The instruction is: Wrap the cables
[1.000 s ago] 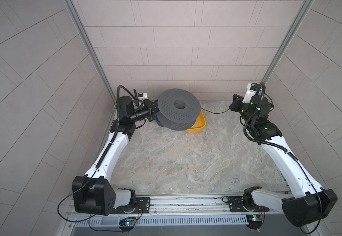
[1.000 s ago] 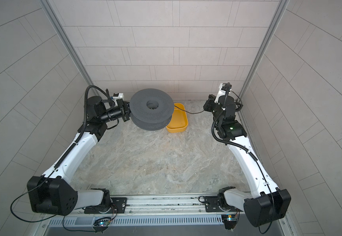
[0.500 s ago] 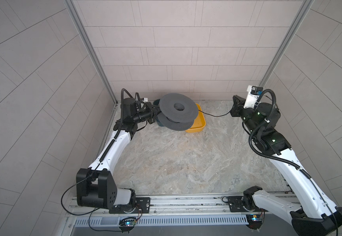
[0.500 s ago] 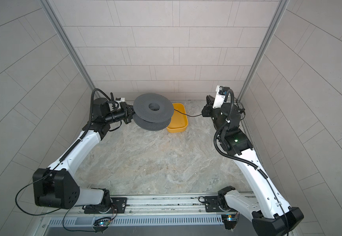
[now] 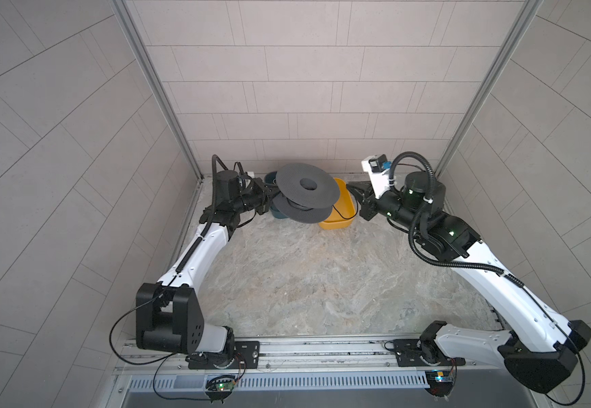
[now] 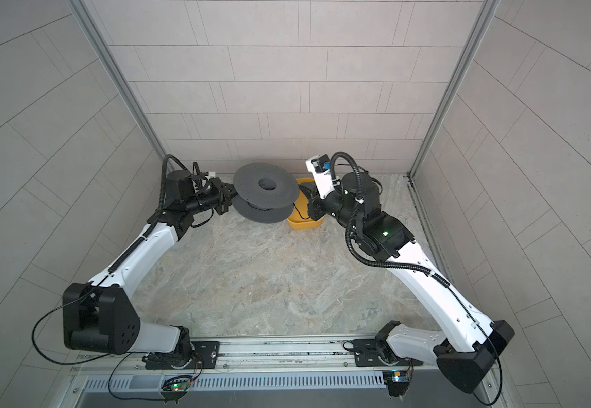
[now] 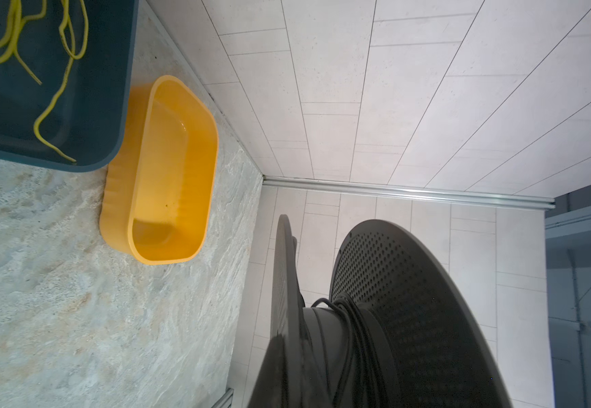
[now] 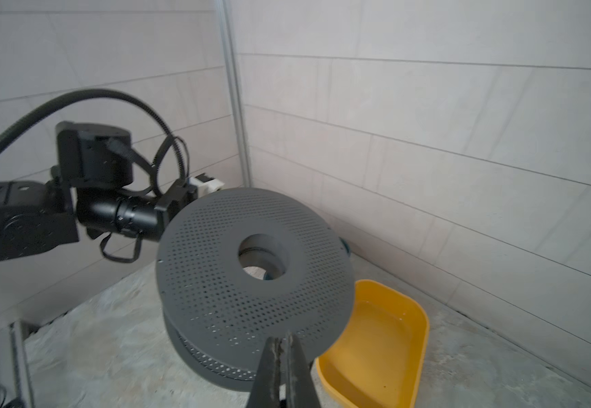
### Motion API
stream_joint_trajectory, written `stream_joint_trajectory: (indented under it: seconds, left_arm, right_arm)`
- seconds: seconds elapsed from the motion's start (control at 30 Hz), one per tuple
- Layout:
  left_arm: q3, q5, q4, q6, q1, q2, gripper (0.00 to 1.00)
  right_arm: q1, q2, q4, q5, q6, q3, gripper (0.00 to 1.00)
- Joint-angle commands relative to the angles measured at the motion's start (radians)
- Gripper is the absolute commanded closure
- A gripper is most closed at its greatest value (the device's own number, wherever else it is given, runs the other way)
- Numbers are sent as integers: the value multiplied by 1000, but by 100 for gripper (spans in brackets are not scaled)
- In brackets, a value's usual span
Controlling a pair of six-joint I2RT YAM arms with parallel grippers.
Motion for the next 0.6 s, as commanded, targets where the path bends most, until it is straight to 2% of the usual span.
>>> stream_joint_trajectory:
  seconds: [0.0,0.23,0.43,0.57]
  left_arm:
    - [37,9,-10,59,-21,-25,100]
    - [31,-3,-81,143,-57,-40,100]
    - [87,21,-213,270,-109,-25,100]
    - [118,30,-281,317,-123,-15,100]
  right_arm:
    - [47,53,-90,-61,-85,95,100]
    - [130,223,-234,-150,-122,353,100]
    - [166,408,-413,-191,-128,605,100]
    - [194,498,-504,-147,-136,735,100]
